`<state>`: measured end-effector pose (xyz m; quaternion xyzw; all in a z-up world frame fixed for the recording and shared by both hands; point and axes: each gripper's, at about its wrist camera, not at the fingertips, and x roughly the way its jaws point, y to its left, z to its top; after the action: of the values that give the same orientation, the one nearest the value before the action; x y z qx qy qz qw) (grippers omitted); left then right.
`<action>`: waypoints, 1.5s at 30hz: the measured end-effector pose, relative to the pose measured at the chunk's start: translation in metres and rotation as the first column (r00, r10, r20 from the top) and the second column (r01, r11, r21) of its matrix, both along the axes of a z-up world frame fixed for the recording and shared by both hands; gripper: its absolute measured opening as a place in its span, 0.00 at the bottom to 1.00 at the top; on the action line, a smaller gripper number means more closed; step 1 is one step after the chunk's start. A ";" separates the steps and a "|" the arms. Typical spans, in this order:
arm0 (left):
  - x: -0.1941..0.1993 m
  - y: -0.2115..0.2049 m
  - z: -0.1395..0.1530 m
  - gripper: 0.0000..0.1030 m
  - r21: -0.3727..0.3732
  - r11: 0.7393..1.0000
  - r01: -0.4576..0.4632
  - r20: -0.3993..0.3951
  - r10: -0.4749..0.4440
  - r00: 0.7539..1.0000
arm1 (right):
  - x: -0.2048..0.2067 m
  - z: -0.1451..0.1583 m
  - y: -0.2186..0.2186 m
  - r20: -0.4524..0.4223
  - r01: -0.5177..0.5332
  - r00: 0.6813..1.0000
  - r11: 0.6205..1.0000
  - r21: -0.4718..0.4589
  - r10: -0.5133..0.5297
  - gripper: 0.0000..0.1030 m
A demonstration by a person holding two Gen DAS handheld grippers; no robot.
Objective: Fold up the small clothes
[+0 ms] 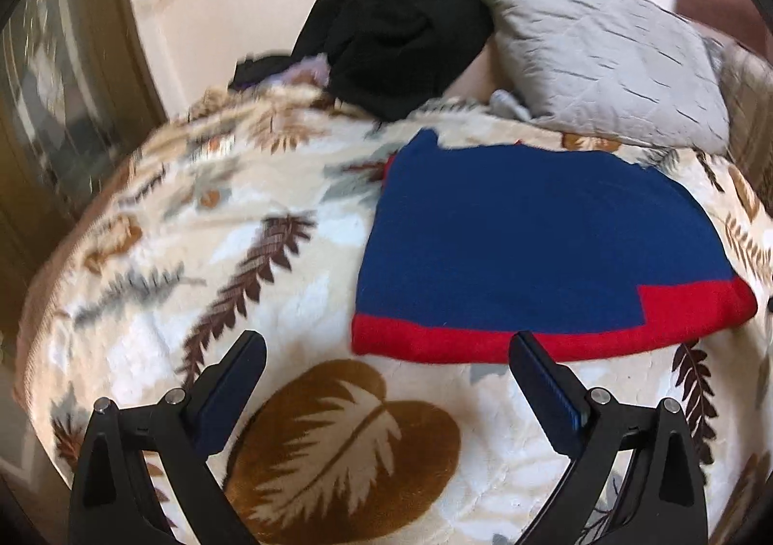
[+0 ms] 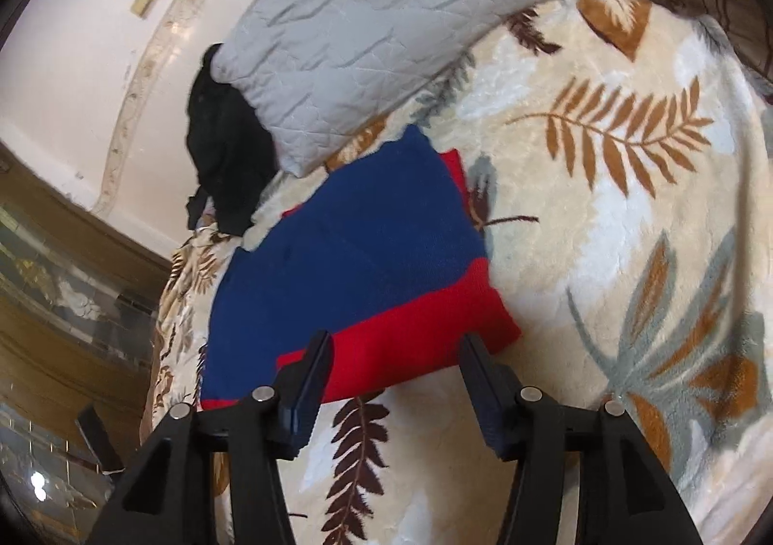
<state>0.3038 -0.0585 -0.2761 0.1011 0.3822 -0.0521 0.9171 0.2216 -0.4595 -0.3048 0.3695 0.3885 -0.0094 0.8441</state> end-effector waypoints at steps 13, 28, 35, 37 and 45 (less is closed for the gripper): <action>0.001 -0.003 0.009 0.97 0.007 1.000 -0.002 0.061 0.002 0.998 | 0.013 0.010 0.022 0.030 -0.058 0.998 0.996 -0.075 0.060 0.57; 0.001 -0.008 0.008 0.97 0.016 1.000 0.001 0.067 -0.002 0.998 | 0.013 0.015 0.030 0.058 -0.092 0.994 0.991 -0.093 0.097 0.57; 0.001 -0.008 0.007 0.97 0.019 1.000 -0.003 0.066 0.002 0.998 | 0.011 0.015 0.028 0.056 -0.087 0.994 0.993 -0.085 0.092 0.57; 0.001 -0.006 0.006 0.97 0.016 1.000 -0.004 0.059 0.003 0.998 | 0.011 0.014 0.027 0.052 -0.086 0.995 0.993 -0.081 0.090 0.57; 0.004 -0.002 0.003 0.97 0.016 1.000 -0.006 0.041 0.006 0.999 | 0.009 0.016 0.026 0.061 -0.079 0.995 0.993 -0.082 0.084 0.57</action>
<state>0.3076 -0.0605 -0.2733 0.1083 0.3642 -0.0442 0.9240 0.2304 -0.4333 -0.2890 0.3195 0.3752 0.0215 0.8699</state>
